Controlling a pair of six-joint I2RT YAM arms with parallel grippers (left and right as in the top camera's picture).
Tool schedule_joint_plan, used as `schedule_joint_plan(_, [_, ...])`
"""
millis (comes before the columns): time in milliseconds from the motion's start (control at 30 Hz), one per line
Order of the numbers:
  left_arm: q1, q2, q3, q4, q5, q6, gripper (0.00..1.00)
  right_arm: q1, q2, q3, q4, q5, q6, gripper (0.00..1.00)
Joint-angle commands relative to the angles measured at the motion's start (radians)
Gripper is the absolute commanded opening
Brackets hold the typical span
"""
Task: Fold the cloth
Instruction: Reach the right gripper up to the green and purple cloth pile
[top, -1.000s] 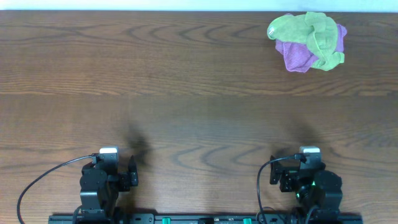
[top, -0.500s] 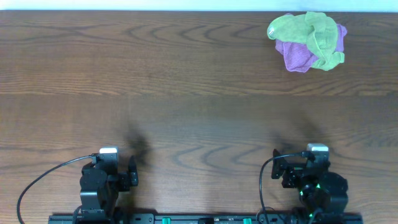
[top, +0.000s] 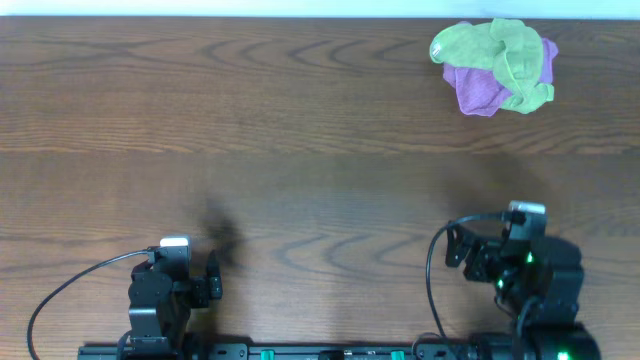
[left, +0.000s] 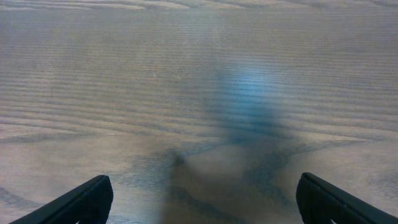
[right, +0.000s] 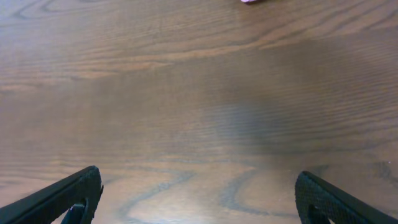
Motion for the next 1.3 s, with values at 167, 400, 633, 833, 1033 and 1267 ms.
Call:
schedule_joint_plan(167, [-0.002,-0.001,-0.011,-0.045,-0.018,-0.003,0.95,0.008,0.208,0.212,0.001,0.003,0.063,0.99])
schedule_joint_plan(400, [-0.002,-0.001,-0.011,-0.045,-0.018,-0.003,0.95,0.008,0.35,0.381,-0.004,0.012,0.069,0.99])
schedule_joint_plan(633, [-0.002,-0.001,-0.011,-0.045,-0.018,-0.003,0.96,0.022,0.512,0.55,-0.07,0.069,0.135,0.99])
schedule_joint_plan(833, [-0.002,-0.001,-0.011,-0.045,-0.018,-0.003,0.95,0.043,0.681,0.717,-0.127,0.134,0.163,0.99])
schedule_joint_plan(1033, [-0.002,-0.001,-0.011,-0.045,-0.018,-0.003,0.95,0.059,0.859,0.906,-0.13,0.187,0.188,0.99])
schedule_joint_plan(1267, [-0.002,-0.001,-0.011,-0.045,-0.018,-0.003,0.95,0.07,0.962,0.98,-0.031,0.249,0.179,0.99])
